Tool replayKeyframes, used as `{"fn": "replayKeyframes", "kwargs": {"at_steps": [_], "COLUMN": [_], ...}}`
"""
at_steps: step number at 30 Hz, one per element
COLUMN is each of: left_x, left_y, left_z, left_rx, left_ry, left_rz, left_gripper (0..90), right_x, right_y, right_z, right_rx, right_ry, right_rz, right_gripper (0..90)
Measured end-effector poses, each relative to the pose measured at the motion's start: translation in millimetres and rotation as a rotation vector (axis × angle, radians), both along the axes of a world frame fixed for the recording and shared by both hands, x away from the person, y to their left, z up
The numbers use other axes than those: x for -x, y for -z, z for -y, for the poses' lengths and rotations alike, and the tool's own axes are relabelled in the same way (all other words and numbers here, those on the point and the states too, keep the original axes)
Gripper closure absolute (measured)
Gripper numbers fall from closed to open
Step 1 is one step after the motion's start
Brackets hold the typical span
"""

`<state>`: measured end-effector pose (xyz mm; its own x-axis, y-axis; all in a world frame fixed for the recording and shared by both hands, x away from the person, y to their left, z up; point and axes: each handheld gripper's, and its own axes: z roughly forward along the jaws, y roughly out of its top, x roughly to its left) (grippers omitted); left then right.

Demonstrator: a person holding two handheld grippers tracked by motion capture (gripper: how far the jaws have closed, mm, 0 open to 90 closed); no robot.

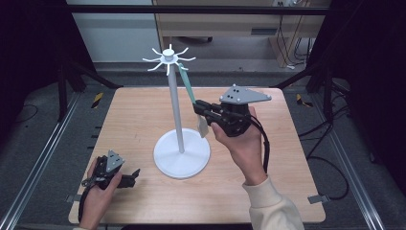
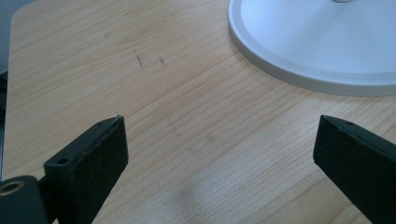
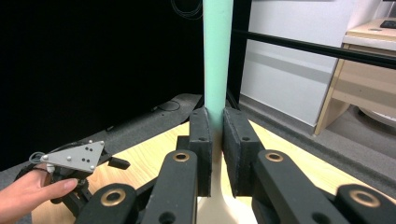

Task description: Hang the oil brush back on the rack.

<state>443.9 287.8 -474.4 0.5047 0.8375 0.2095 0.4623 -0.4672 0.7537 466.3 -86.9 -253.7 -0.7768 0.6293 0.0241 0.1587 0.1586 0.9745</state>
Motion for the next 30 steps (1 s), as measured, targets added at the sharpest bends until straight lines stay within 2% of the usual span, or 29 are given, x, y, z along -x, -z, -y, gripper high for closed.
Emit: {"fn": "replayKeyframes", "kwargs": {"at_steps": [30], "left_x": [0.0], "left_y": [0.0], "left_z": [0.3], "left_rx": [0.001], "left_ry": [0.006], "left_rz": [0.000], "left_gripper": [2.8], "right_x": [-0.2], "right_y": [5.7], "right_z": [-6.8], "right_rx": [0.006], "right_ry": [0.014], "right_rz": [0.001], "right_gripper": [83.1]}}
